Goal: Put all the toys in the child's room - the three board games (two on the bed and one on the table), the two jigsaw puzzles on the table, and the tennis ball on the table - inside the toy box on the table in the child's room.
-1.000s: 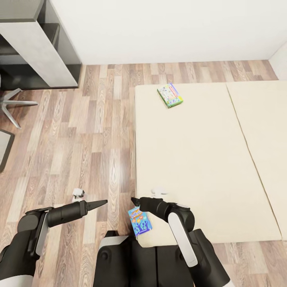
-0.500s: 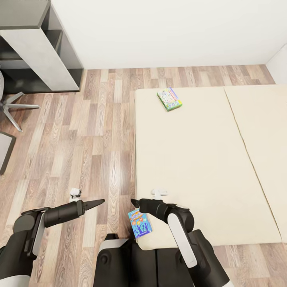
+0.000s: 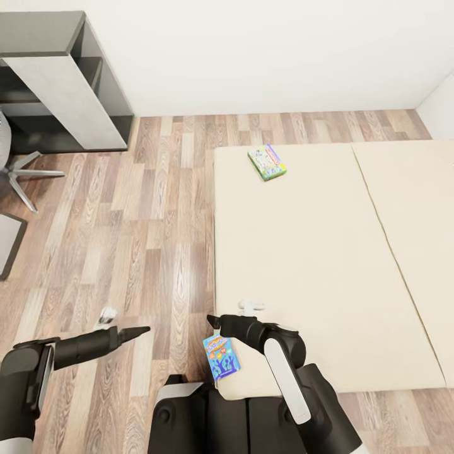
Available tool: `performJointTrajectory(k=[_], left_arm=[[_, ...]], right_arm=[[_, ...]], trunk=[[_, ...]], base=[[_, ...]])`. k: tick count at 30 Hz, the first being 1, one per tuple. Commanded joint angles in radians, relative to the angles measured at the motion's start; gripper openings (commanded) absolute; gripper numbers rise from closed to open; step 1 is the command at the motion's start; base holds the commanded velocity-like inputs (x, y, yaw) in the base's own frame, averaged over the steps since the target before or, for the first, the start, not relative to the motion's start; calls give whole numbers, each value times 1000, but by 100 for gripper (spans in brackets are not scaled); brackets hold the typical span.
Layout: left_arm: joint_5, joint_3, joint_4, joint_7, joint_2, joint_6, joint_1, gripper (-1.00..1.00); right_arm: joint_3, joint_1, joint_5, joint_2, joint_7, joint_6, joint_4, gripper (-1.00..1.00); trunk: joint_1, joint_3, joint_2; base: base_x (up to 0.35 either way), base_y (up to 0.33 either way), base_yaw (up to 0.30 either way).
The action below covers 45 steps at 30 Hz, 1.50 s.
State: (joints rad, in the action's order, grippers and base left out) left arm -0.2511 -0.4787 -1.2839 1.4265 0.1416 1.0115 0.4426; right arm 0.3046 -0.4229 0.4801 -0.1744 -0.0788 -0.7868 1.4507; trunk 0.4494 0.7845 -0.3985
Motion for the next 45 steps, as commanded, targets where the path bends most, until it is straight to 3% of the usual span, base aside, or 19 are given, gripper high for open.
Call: performJointTrajectory(k=[1,4,9,22,38,45], left_arm=[[-22,-10,4,9,0,10,1,100],[-52,-34,16,8,1,9,1,100],[-63,-43,20,0,5,9,2,100],[-66,-46,21,-101,7,10,4,100],[-66,-46,21,-120,7,8,5,100],[-66,-47,21,-149,6,-22,6,100]], right_arm=[[0,0,9,0,-8,-4,0,100],[1,0,9,0,-9,-2,-12,100],[1,0,9,0,-9,-1,-25,100],[4,0,8,0,-9,41,-66,100],[36,0,8,0,-10,47,-70,100],[37,0,8,0,-10,47,-70,100]], trunk=[[1,-1,-2],[1,-5,-2],[1,-14,-2],[1,-35,-2],[1,-61,-2],[1,-73,-2]], base=[[0,0,0],[0,0,0],[0,0,0],[0,0,0],[0,0,0],[0,0,0]])
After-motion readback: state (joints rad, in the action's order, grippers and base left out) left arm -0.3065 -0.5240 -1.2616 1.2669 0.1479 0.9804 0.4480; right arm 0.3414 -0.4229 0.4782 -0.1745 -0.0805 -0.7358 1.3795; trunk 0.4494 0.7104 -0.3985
